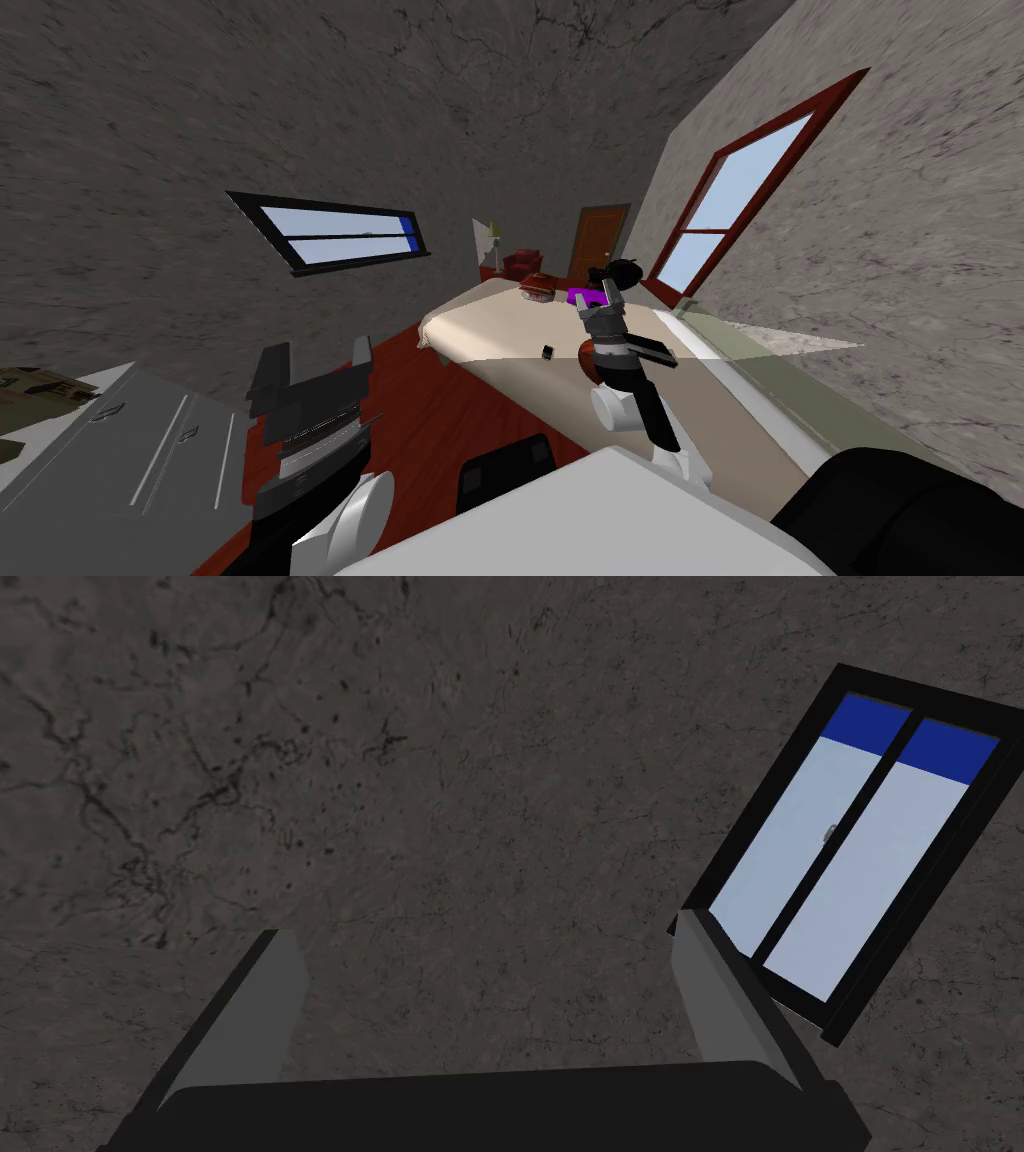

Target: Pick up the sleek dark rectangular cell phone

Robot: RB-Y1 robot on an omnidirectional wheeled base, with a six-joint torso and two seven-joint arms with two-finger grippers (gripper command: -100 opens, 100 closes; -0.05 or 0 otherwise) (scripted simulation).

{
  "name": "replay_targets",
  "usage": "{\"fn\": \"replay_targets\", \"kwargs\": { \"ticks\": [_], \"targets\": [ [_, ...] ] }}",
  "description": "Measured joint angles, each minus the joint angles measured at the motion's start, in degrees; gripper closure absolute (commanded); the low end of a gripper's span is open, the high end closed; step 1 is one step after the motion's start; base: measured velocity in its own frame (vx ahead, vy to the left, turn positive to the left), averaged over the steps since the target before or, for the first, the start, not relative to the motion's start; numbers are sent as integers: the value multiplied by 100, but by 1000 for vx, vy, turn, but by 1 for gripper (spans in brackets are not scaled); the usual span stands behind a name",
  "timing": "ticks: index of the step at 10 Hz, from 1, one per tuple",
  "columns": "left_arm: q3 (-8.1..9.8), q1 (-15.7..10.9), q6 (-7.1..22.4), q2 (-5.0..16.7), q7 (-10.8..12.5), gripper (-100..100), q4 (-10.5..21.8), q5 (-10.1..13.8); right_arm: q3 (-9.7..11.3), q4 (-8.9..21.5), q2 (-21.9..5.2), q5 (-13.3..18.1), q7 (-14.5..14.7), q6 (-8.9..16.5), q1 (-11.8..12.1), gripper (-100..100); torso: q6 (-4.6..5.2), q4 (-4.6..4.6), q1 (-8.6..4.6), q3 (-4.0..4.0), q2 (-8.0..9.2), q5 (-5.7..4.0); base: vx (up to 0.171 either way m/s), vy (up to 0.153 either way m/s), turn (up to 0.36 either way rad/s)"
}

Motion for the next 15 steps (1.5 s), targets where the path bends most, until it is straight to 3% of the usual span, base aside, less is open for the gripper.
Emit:
{"fn": "replay_targets", "kwargs": {
  "ticks": [2, 6, 10, 12, 15],
  "targets": [
    [0, 1, 0, 0, 0, 0, 0, 0, -10, 87, -191, -81, -78, 112, 40, -100, 0, -5, 7, -12, -22, 1, 77, 22, -53],
    [0, 2, 0, 0, 0, 0, 0, 0, -311, 535, -534, -540, -548, 572, 98, -100, 1, -13, 15, -34, -58, 3, 150, 39, -95],
    [0, 2, -1, 0, 0, 0, 0, 0, -564, 829, -614, -1048, -1086, 1148, 326, -100, 0, -15, 23, -37, -64, 5, 167, 61, -100],
    [0, 2, -1, 0, 0, 0, -1, 0, -628, 1111, -535, -1267, -1308, 1454, 331, -100, -1, -18, 15, -44, -74, 3, 149, 48, -58],
    [0, 2, 0, 0, 0, 0, 0, 0, -893, 1311, -630, -1631, -1697, 1839, 407, -100, 0, -11, 17, -30, -51, 4, 135, 62, -104]
  ]
}}
